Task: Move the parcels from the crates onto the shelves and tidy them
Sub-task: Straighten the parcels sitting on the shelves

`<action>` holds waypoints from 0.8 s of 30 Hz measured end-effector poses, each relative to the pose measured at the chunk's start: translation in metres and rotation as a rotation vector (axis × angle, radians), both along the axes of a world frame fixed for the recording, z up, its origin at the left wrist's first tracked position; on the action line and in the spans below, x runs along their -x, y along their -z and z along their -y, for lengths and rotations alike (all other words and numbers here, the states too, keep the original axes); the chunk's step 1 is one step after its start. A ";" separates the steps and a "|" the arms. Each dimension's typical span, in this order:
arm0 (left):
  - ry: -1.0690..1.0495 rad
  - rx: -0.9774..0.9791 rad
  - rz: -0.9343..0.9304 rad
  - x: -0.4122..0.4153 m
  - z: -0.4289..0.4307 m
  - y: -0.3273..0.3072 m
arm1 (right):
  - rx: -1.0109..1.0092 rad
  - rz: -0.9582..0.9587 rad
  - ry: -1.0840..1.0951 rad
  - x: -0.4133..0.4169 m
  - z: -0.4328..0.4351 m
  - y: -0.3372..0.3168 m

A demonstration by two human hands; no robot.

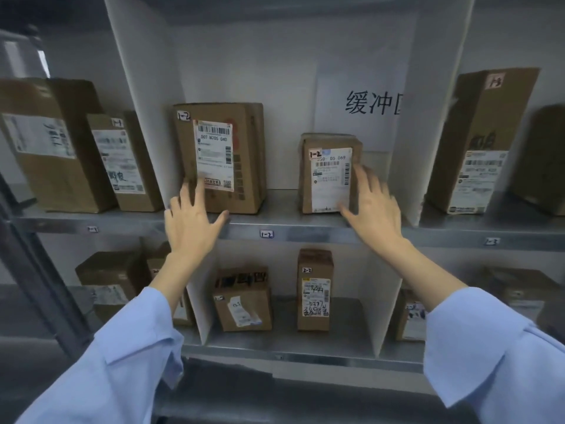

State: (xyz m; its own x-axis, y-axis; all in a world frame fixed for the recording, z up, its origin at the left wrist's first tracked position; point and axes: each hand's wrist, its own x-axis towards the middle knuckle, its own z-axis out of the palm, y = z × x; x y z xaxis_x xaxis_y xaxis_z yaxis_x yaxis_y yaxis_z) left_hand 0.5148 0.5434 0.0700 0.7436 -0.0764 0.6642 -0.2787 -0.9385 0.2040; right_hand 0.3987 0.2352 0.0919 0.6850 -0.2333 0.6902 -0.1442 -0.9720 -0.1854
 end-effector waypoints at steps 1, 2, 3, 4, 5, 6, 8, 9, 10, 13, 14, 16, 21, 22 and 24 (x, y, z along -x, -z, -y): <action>0.008 0.020 0.005 -0.004 0.000 0.001 | 0.005 0.003 0.006 -0.001 0.000 0.001; 0.013 0.039 0.010 -0.008 0.001 0.002 | 0.010 0.006 0.010 -0.002 0.000 0.002; 0.012 0.059 0.013 -0.011 0.001 0.002 | 0.016 0.006 0.013 -0.004 0.001 0.002; 0.006 0.075 0.015 -0.013 0.002 0.003 | 0.022 0.004 0.016 -0.005 0.001 0.002; 0.001 0.086 0.019 -0.016 0.002 0.004 | 0.027 0.003 0.019 -0.007 0.001 0.002; -0.002 0.092 0.023 -0.017 0.003 0.004 | 0.028 0.002 0.024 -0.009 0.002 0.003; 0.000 0.103 0.030 -0.020 0.005 0.004 | 0.024 0.001 0.034 -0.011 0.001 0.004; 0.002 0.111 0.032 -0.021 0.007 0.005 | 0.021 0.001 0.039 -0.013 0.000 0.004; 0.004 0.120 0.036 -0.022 0.008 0.005 | 0.020 0.004 0.042 -0.013 -0.001 0.005; 0.010 0.143 0.045 -0.022 0.015 0.006 | 0.025 0.020 0.060 -0.016 -0.002 0.008; 0.010 0.149 0.041 -0.022 0.017 0.006 | 0.028 0.025 0.064 -0.017 -0.003 0.008; 0.006 0.151 0.027 -0.022 0.022 0.005 | 0.034 0.030 0.066 -0.019 -0.003 0.009; 0.021 0.143 0.019 -0.023 0.025 0.004 | 0.026 0.036 0.061 -0.022 -0.005 0.008; 0.027 0.138 0.019 -0.024 0.025 0.005 | 0.026 0.036 0.061 -0.022 -0.004 0.008; 0.032 0.122 0.023 -0.023 0.022 0.006 | 0.032 0.040 0.060 -0.020 -0.004 0.009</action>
State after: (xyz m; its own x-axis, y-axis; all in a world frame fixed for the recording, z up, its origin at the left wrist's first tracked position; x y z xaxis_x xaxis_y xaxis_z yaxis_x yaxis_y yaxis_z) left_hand 0.5378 0.5218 0.0643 0.7265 -0.0174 0.6869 -0.3137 -0.8979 0.3090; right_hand 0.4187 0.2395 0.0834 0.6420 -0.2508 0.7245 -0.1958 -0.9673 -0.1613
